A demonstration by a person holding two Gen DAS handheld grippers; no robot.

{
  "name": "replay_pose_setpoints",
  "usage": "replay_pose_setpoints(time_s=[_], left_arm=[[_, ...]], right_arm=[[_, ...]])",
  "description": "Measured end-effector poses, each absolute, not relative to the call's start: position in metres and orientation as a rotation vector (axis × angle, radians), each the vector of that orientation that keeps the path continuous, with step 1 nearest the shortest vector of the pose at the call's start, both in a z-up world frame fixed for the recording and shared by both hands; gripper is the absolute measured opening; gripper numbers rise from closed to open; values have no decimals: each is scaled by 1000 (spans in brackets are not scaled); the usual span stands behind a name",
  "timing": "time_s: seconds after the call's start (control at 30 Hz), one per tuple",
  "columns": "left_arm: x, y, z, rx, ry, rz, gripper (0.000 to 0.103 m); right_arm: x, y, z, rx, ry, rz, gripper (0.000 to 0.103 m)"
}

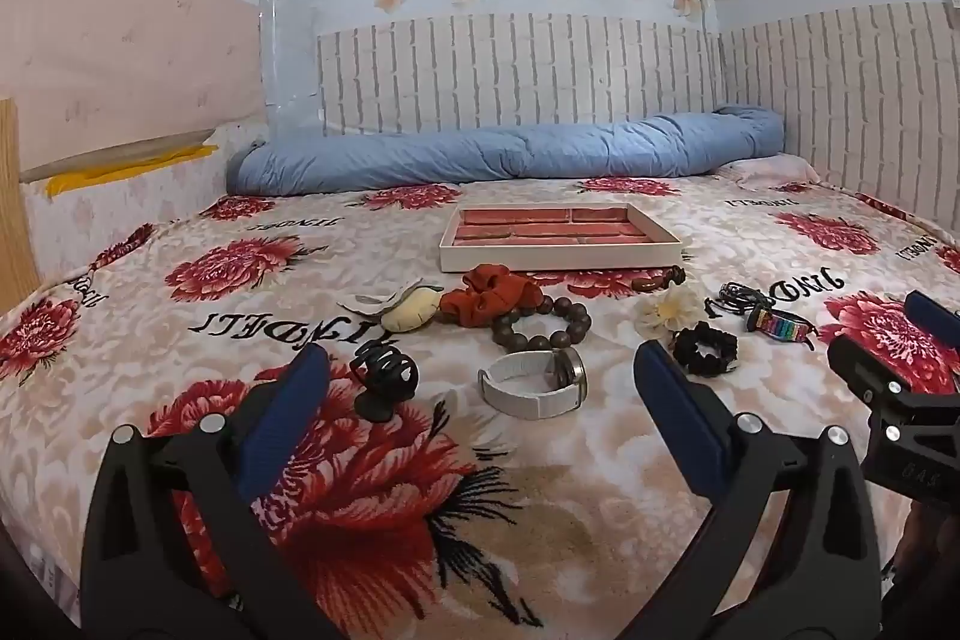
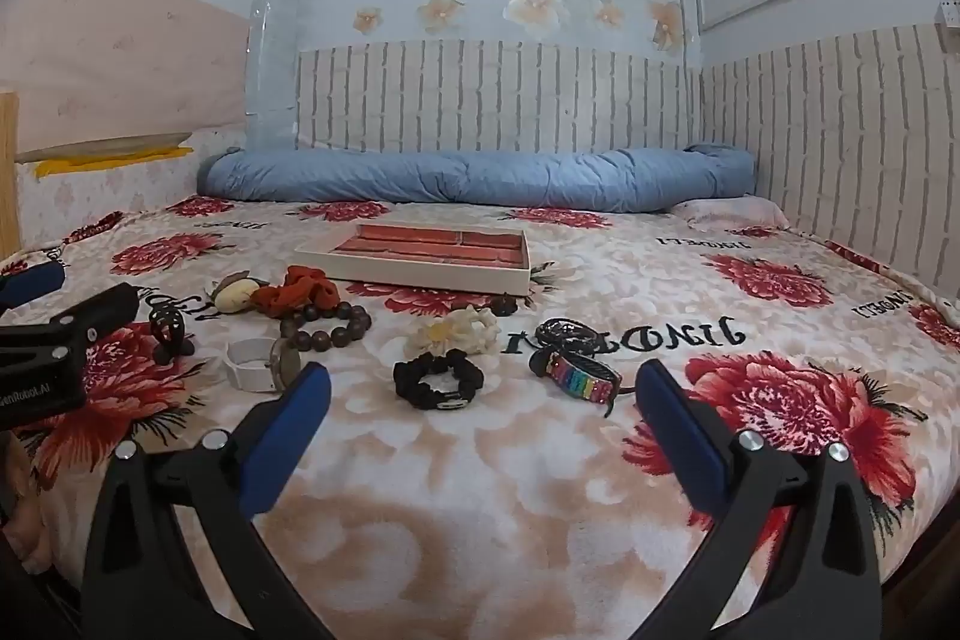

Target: Organize jewelry

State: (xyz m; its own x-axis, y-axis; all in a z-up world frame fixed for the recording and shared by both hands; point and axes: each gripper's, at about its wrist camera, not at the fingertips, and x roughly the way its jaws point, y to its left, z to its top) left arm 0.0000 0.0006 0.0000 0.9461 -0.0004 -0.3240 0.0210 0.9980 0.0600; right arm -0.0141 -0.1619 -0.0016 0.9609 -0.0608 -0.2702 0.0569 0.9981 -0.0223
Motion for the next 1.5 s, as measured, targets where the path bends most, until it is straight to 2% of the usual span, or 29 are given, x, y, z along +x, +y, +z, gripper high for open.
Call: replay_pose_setpoints(time_s=[1.5], left_arm=[[3,2,1,62,324,-29,98]], right_arm=[[-12,-164,-2,8,281,-64,99]])
